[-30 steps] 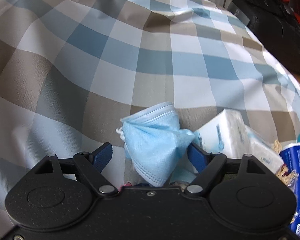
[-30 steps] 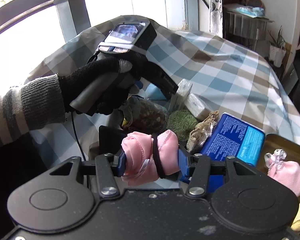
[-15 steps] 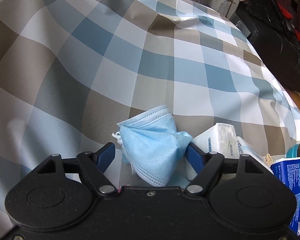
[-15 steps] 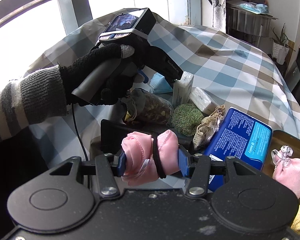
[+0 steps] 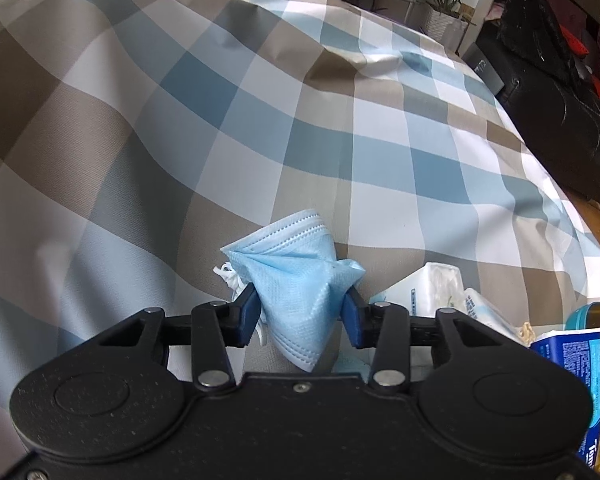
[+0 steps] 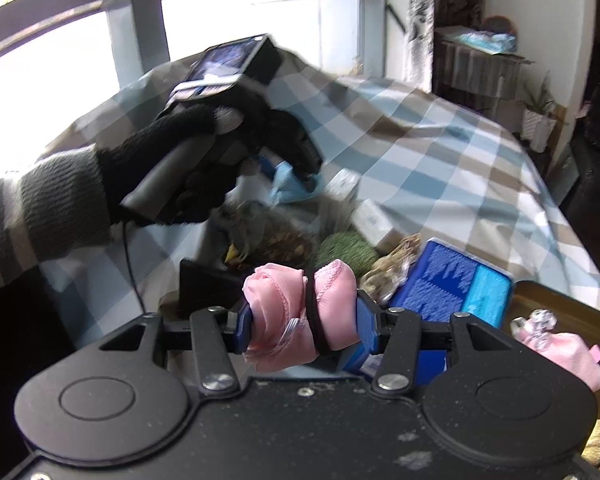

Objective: Organize soft objects

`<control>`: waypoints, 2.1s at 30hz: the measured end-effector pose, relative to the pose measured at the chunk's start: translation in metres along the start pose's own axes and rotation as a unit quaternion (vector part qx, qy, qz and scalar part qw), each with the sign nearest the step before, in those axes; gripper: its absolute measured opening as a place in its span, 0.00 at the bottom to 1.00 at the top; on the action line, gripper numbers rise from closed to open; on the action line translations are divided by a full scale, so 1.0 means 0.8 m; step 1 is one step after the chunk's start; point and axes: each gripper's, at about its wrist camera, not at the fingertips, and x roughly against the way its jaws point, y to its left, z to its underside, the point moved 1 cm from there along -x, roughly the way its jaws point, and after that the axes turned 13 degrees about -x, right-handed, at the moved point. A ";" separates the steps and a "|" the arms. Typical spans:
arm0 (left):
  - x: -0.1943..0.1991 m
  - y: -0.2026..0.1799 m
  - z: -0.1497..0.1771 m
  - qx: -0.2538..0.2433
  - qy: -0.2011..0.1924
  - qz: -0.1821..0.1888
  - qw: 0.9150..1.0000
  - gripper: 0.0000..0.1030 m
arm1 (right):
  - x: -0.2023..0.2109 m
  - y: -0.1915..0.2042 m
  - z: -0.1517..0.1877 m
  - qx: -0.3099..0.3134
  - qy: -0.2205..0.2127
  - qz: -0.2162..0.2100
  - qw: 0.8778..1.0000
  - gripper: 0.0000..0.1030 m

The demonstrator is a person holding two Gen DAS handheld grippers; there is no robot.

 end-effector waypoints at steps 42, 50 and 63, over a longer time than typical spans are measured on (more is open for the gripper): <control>0.164 -0.246 0.048 -0.145 -0.048 0.058 0.987 0.42 | 0.193 -0.307 -0.037 -0.360 -0.111 0.262 0.888 0.48; 0.149 -0.244 0.055 -0.139 -0.038 0.029 0.989 0.51 | 0.199 -0.306 -0.028 -0.373 -0.107 0.233 0.891 0.49; 0.152 -0.187 0.094 -0.097 -0.039 -0.011 0.994 0.73 | 0.191 -0.295 -0.032 -0.367 -0.099 0.224 0.898 0.49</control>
